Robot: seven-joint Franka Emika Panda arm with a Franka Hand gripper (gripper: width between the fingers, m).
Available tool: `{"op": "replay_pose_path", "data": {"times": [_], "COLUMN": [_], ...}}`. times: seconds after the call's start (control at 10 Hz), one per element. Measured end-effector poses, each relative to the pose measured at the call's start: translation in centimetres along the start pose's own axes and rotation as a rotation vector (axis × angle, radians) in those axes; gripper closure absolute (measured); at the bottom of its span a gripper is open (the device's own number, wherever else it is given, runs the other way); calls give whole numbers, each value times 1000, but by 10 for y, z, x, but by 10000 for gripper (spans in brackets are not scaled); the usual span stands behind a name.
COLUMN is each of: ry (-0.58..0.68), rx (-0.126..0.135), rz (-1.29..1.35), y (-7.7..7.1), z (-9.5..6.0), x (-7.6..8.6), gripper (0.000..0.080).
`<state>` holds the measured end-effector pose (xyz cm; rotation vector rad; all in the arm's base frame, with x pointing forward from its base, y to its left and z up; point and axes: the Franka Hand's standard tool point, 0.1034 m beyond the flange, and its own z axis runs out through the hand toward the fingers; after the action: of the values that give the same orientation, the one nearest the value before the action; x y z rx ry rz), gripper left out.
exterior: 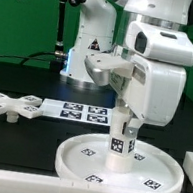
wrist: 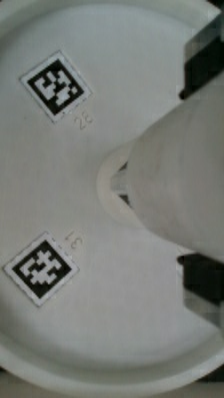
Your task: Assemble round table
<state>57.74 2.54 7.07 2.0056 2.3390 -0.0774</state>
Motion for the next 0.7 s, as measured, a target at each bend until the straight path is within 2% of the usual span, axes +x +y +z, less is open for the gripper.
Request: {"op": "replay_pose_path", "data": {"times": [0.3, 0.7], "ry": [9, 8], "rx": [11, 14], "rz": [276, 553], "y": [-3, -3], "z": [3, 3], "x": [-5, -3], "gripper": [387, 387]}}
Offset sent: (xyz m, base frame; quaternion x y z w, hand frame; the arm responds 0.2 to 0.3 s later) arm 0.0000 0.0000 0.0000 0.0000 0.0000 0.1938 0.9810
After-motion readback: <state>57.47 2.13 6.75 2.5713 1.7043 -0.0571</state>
